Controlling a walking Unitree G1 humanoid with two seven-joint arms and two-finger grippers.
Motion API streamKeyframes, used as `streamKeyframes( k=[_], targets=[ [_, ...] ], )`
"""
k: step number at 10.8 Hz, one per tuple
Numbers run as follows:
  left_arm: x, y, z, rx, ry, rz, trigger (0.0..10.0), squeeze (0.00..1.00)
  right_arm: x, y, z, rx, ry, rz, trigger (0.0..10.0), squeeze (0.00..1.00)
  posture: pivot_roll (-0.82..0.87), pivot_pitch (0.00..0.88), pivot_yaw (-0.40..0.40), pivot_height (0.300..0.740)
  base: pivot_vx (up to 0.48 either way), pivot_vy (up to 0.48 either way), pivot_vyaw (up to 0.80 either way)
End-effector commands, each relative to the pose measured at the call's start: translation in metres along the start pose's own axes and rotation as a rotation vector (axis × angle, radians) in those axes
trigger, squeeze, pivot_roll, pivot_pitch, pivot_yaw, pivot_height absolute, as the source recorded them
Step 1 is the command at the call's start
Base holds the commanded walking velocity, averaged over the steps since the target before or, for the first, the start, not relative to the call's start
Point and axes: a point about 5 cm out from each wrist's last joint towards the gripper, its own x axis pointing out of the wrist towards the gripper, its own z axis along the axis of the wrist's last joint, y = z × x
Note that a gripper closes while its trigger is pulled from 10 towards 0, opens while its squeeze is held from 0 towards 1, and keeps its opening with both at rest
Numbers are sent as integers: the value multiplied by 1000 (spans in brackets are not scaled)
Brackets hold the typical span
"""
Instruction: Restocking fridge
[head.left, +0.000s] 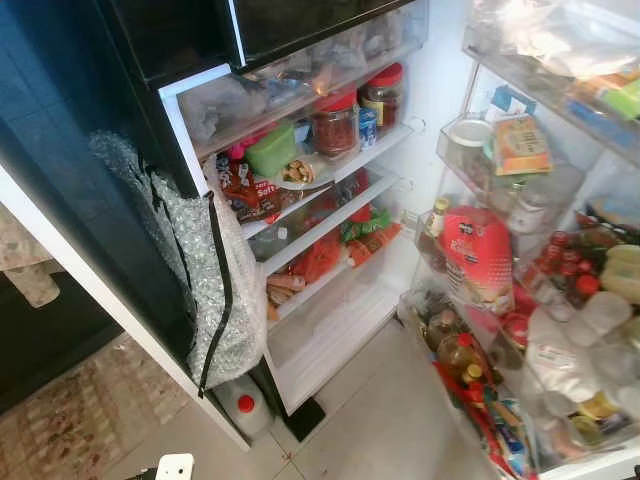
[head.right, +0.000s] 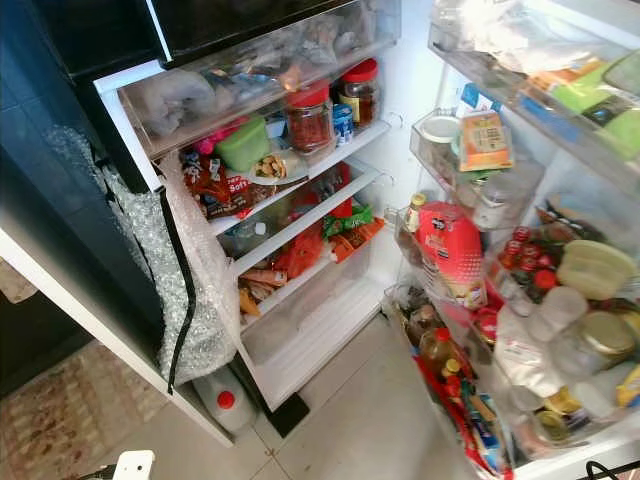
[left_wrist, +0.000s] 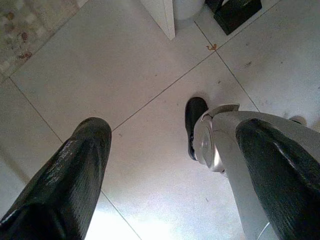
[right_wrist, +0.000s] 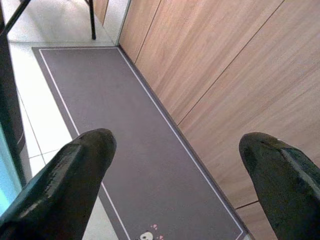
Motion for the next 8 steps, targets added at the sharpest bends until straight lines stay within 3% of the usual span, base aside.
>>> streamKeyframes(
  k=[1,4,8],
  targets=[
    [-1,4,-5,13,30,7,10000,0,-2,1,1,2,-19,2,10000,0,-16,39,79,740,0,0,0],
    [-1,5,-4,22,27,5,10000,0,0,1,10,34,-67,-30,10000,0,-19,41,87,740,0,0,0],
    [-1,5,-3,29,25,4,10000,0,0,-7,6,11,-59,-72,10000,0,-17,39,89,740,0,0,0]
  ],
)
